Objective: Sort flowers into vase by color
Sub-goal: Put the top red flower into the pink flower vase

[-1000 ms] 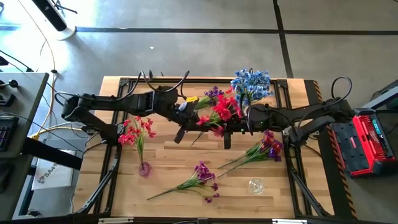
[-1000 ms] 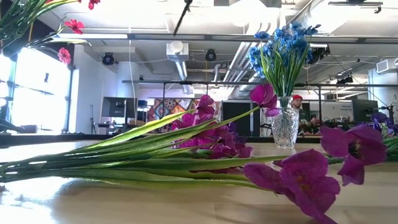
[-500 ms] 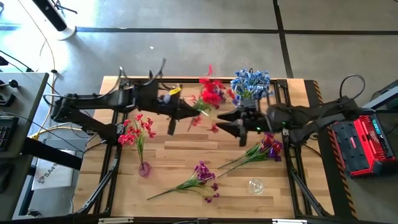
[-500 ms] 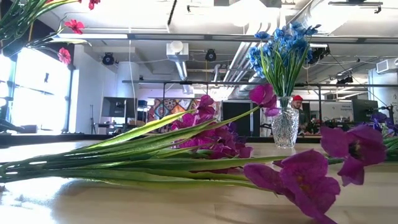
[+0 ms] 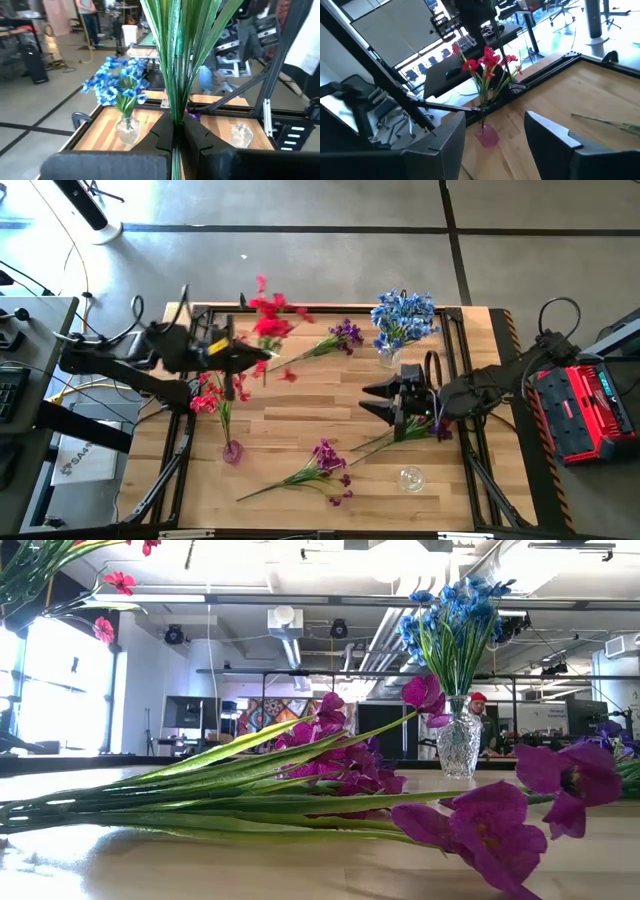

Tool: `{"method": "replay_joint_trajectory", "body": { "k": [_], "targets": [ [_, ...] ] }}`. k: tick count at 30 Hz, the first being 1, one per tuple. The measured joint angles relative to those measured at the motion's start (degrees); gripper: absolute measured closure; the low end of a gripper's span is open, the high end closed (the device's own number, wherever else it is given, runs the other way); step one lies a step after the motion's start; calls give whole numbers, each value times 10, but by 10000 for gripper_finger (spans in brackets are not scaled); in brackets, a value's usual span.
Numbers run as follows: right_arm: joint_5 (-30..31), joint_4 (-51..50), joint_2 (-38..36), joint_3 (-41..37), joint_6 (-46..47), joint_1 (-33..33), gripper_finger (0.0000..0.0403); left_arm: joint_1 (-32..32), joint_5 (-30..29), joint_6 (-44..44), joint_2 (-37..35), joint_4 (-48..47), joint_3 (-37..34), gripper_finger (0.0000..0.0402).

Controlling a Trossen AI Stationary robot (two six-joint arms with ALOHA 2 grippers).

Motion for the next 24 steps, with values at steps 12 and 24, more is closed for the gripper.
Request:
{"method": "replay_joint_trajectory", "body": {
  "k": [12,24],
  "targets": [
    [-12,1,31,0,38,13,210,-96,-108,-24,-179,-1,-195,401],
    [-4,5,35,0,61,7,210,-122,-75,27,-238,121,-277,401]
  ]
}}
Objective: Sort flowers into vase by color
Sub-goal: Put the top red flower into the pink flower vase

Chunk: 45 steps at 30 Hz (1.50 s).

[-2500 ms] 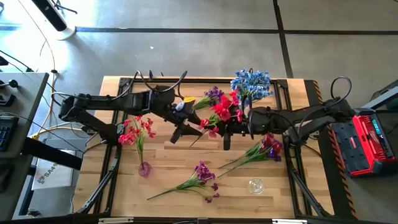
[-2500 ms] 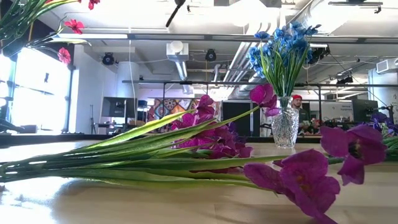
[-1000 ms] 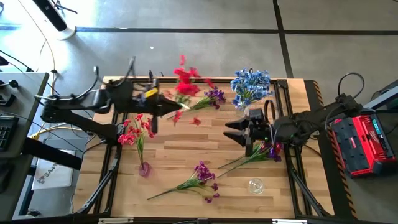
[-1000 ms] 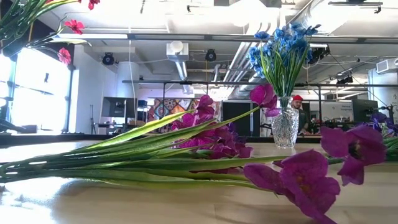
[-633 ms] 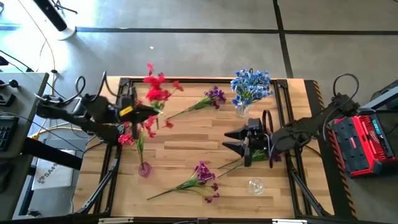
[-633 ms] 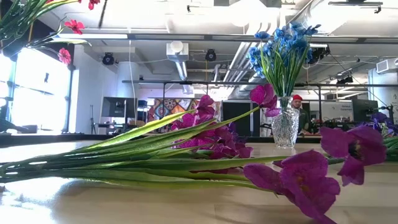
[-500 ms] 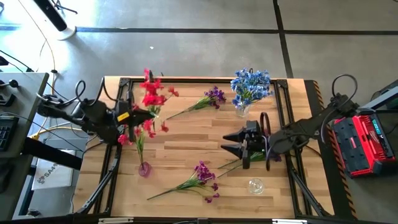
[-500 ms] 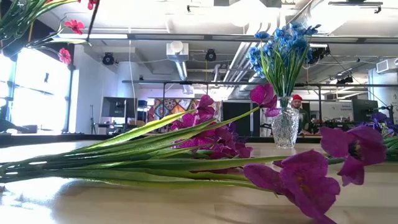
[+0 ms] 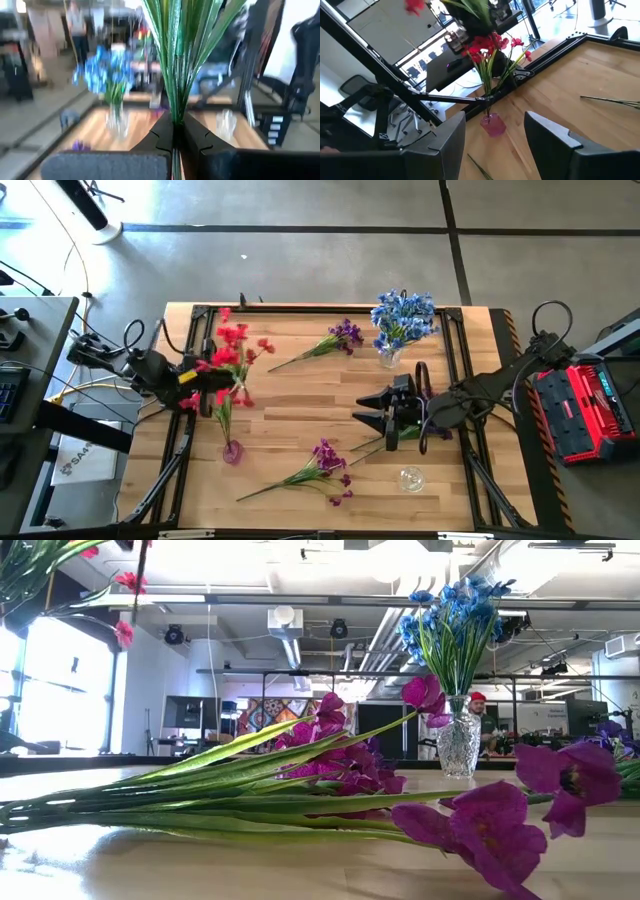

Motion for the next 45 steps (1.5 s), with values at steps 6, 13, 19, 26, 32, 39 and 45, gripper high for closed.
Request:
{"method": "replay_joint_trajectory", "body": {
  "k": [6,13,19,26,32,39,45],
  "targets": [
    [-8,0,0,0,0,-15,210,-7,1,39,3,8,59,401],
    [-17,-1,0,0,1,-24,210,-33,6,27,13,-125,171,401],
    [-17,-16,0,0,7,-24,210,-64,133,23,27,-150,227,401],
    [-20,-33,0,0,14,-29,210,-85,279,-9,75,-147,231,401],
    [-56,-34,0,0,24,-51,210,-111,315,-30,118,-128,230,401],
    [-74,-35,0,0,26,-58,210,-165,236,-39,142,-147,230,401],
    [-83,-35,0,0,39,-58,210,-212,181,-48,144,-171,257,401]
  ]
}}
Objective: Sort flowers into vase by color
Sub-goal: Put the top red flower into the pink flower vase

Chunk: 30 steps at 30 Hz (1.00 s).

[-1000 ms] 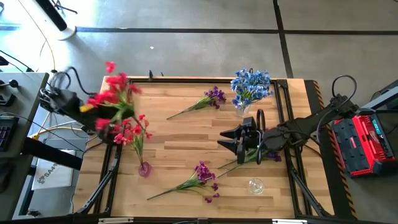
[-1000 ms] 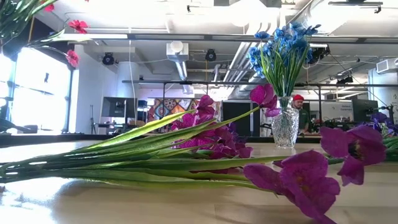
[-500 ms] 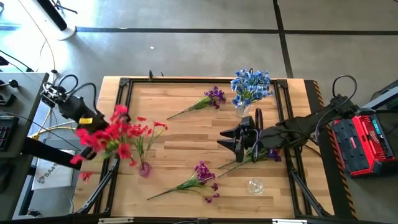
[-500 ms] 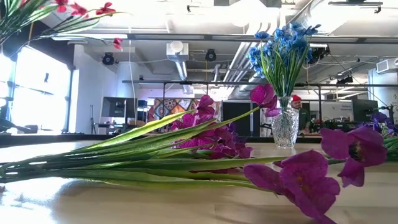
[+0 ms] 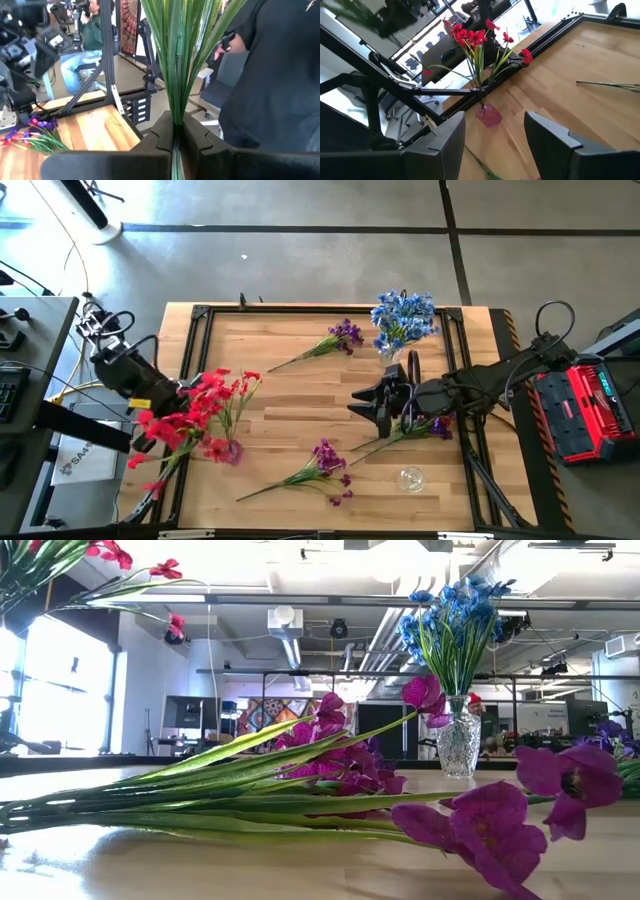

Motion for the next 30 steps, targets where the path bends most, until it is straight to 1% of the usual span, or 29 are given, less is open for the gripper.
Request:
{"method": "replay_joint_trajectory", "body": {
  "k": [5,8,12,14,18,21,24,27,30],
  "targets": [
    [-15,0,0,0,12,0,210,-35,-9,1,8,-34,53,401],
    [-15,0,0,0,15,0,210,-56,-11,19,13,-33,56,401],
    [-15,0,0,0,32,1,210,-87,-45,35,23,-33,56,401],
    [-21,-1,0,0,42,1,210,-105,-53,49,29,-20,56,401],
    [-25,-1,0,0,47,1,210,-145,-53,102,37,43,60,401],
    [-26,-1,0,0,47,1,210,-173,-65,119,34,45,78,401],
    [-30,0,0,0,47,1,210,-193,-76,107,28,21,78,401],
    [-30,0,0,0,46,1,210,-203,-114,90,34,3,57,401],
    [-24,0,0,0,47,1,210,-209,-157,91,40,18,24,401]
  ]
}}
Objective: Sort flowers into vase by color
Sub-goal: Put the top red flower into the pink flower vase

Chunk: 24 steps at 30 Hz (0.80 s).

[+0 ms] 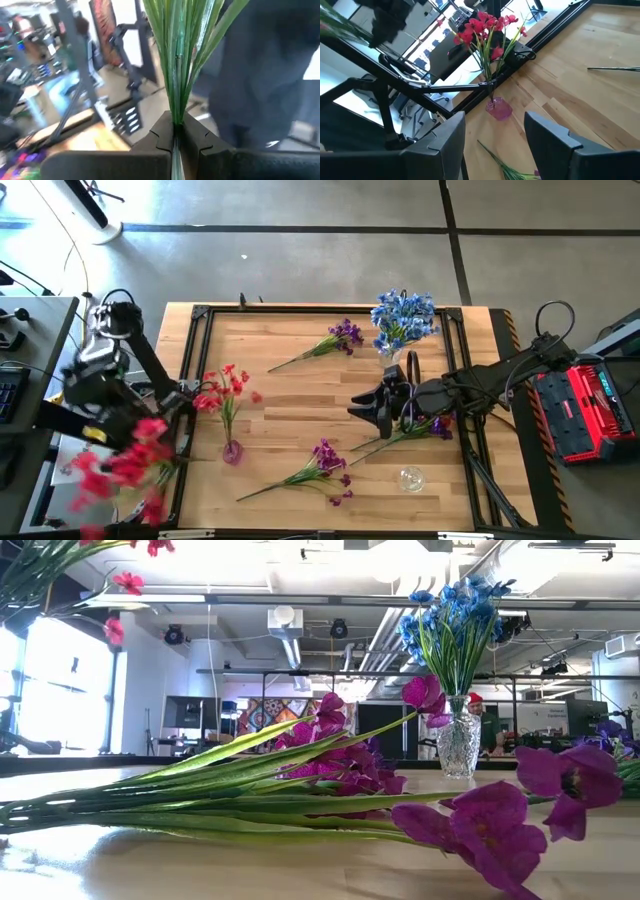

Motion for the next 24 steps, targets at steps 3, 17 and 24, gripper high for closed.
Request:
{"method": "replay_joint_trajectory", "body": {
  "k": [3,17,24],
  "targets": [
    [0,0,0,0,4,0,210,-11,-53,-3,-2,34,-36,401],
    [0,-1,0,0,2,0,210,-105,-351,-72,-6,181,-214,401],
    [-2,-2,0,0,-2,0,210,-134,-459,-132,-2,198,-281,401]
  ]
}}
